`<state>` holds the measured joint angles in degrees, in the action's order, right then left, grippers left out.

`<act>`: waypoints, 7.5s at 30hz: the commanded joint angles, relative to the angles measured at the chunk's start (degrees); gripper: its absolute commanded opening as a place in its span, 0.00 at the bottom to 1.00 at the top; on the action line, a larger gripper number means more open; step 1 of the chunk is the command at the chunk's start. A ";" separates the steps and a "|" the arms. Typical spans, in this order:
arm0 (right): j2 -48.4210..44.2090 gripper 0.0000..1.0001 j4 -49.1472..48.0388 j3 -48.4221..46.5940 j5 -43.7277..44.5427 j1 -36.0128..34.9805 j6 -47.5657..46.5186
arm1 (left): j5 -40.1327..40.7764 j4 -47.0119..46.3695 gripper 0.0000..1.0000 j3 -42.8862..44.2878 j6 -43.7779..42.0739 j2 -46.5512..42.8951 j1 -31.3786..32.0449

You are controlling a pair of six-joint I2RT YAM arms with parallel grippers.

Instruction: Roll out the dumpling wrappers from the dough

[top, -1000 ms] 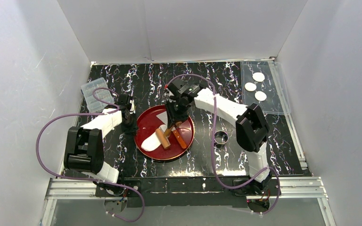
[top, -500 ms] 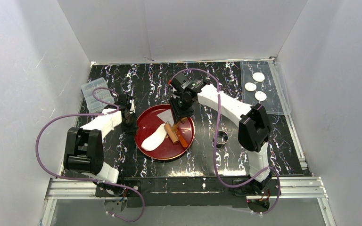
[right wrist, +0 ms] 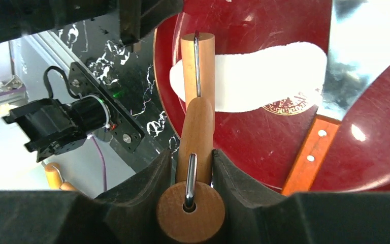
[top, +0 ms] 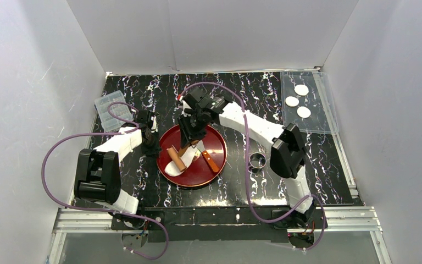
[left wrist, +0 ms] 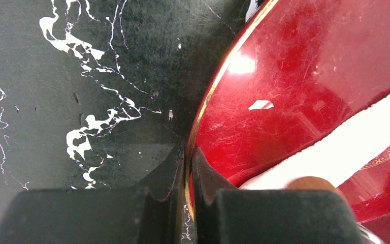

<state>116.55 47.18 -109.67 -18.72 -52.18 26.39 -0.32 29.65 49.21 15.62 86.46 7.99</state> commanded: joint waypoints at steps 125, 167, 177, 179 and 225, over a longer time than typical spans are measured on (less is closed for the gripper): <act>-28.43 0.01 -14.29 17.61 -15.05 9.94 20.26 | -10.60 16.12 0.87 32.65 -45.22 -14.71 34.90; -36.10 0.83 -0.12 24.44 9.28 21.24 9.60 | 19.31 17.56 0.00 29.66 0.84 5.51 12.67; -40.43 0.85 5.83 33.36 18.00 25.02 8.75 | 15.71 18.22 0.00 32.86 16.67 17.54 5.44; -41.01 0.85 5.41 34.46 17.82 25.11 9.15 | 13.12 17.78 0.00 32.94 18.15 18.77 4.87; -26.15 0.19 -4.28 53.68 21.09 30.62 7.80 | 5.58 12.76 0.67 27.48 9.49 4.64 1.68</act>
<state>88.12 41.98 -54.19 -1.08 -20.97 36.51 6.11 41.78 80.09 31.29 94.11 9.91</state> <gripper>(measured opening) 0.256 0.666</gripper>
